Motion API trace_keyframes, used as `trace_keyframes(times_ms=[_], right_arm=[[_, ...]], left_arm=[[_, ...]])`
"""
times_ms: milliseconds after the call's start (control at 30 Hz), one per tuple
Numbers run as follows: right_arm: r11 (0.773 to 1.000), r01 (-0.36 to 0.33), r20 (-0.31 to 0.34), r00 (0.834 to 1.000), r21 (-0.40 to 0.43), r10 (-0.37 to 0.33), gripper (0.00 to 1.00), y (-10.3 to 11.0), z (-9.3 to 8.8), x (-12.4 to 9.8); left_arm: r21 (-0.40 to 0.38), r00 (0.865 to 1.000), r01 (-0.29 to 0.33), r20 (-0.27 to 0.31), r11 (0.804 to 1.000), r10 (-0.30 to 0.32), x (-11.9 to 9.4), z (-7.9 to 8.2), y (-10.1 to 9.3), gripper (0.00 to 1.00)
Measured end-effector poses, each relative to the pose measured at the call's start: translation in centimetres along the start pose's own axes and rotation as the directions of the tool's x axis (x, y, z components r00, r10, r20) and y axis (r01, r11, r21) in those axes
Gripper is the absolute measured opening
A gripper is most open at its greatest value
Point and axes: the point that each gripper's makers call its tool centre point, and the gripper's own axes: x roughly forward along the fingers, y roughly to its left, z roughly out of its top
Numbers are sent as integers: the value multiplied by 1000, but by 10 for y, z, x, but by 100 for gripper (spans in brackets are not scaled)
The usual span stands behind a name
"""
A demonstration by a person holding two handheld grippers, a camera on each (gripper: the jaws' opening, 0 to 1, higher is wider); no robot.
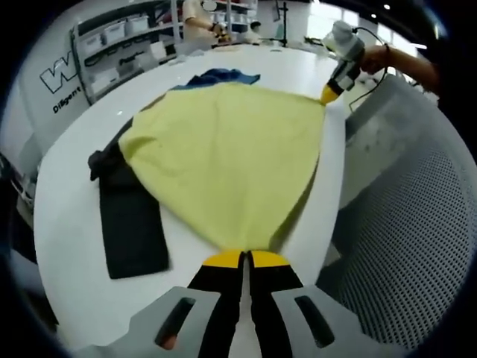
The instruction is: Fold the garment on the visible template until the final outline fits inside the template.
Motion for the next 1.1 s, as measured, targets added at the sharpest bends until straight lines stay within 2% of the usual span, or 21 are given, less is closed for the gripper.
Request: trace_keyframes(times_ms=[133, 267, 400, 467, 600, 700, 733, 800, 1000, 1100], right_arm=[[1000, 1, -4, 1000, 10, -1, 0, -1, -1, 1], [1000, 2, -7, 1000, 4, -2, 0, -1, 0, 2], [999, -8, 15, 1000, 44, 7, 0, 0, 5, -2], [998, -17, 70, 997, 68, 12, 6, 0, 16, -6], [995, -37, 135, 991, 95, 24, 29, 0, 34, -13], [992, -73, 218, 975, 107, 48, 39, 2, 55, -17], [990, -77, 227, 973, 116, 50, 43, 2, 58, -18], [988, -92, 275, 960, 124, 55, 49, 0, 72, -20], [989, -93, 341, 939, 115, 49, 62, -6, 105, -24], [990, -97, 361, 931, 100, 55, 63, -6, 121, -23]], left_arm=[[-18, 1000, -2, 13, 1000, 2, -3, -2, 0, 3], [-30, 1000, -14, 1, 999, 14, -6, -7, 3, 3], [-82, 999, -32, 32, 996, 34, -12, -4, 10, 5], [-103, 997, -53, 49, 993, 58, -15, -1, 17, 8], [-140, 989, -101, 89, 985, 114, -20, 9, 33, 22], [-189, 980, -130, 123, 973, 155, -24, 19, 49, 36], [-219, 972, -158, 135, 963, 190, -26, 23, 59, 42], [-240, 964, -179, 150, 954, 218, -29, 29, 70, 51], [-260, 949, -233, 150, 937, 278, -33, 45, 102, 64], [-245, 945, -246, 152, 938, 288, -32, 56, 117, 70]])
